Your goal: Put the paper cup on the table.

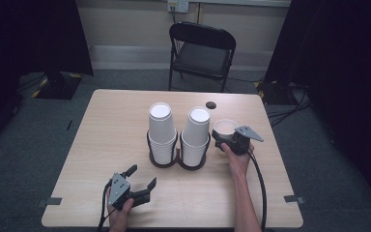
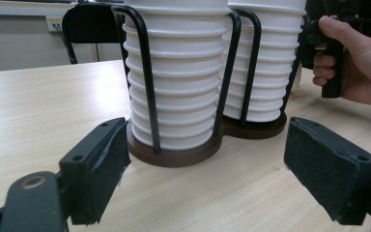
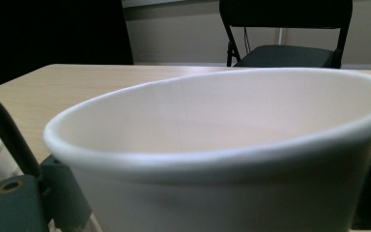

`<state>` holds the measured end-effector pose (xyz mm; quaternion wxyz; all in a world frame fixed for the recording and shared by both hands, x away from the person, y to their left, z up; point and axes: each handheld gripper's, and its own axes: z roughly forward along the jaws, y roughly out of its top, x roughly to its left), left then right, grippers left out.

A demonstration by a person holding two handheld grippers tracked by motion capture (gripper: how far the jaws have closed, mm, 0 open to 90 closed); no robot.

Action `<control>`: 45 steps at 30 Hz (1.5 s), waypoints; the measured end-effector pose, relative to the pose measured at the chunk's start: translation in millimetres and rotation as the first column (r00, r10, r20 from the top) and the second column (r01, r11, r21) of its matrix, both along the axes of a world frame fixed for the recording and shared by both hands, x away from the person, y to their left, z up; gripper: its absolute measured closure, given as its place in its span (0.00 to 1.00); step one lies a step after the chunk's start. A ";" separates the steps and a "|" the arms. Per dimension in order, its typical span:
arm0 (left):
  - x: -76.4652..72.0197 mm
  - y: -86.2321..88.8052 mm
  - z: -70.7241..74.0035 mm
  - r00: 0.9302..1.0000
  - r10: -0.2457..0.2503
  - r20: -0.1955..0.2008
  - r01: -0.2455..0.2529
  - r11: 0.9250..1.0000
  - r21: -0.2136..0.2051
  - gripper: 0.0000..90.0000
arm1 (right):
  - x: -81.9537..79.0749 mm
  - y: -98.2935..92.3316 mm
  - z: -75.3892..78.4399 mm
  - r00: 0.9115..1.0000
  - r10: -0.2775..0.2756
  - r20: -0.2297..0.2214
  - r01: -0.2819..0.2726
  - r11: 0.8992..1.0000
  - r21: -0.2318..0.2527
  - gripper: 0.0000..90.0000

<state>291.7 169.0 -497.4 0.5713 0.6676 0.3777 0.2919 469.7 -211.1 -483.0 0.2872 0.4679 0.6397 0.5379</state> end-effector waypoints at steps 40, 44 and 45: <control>-3.6 2.2 -1.1 0.999 0.013 0.034 -0.012 1.000 -0.027 0.18 | -7.7 -0.9 -6.9 0.992 -0.025 -0.122 0.010 0.992 -0.122 0.15; -4.0 1.9 -1.2 0.999 0.017 0.037 -0.016 0.999 -0.030 0.19 | -8.4 -1.0 -9.6 0.988 -0.040 -0.150 0.021 0.991 -0.130 0.15; -4.1 1.9 -1.2 0.999 0.018 0.037 -0.017 0.999 -0.030 0.19 | -8.9 -1.0 -10.1 0.987 -0.038 -0.154 0.018 0.991 -0.131 0.15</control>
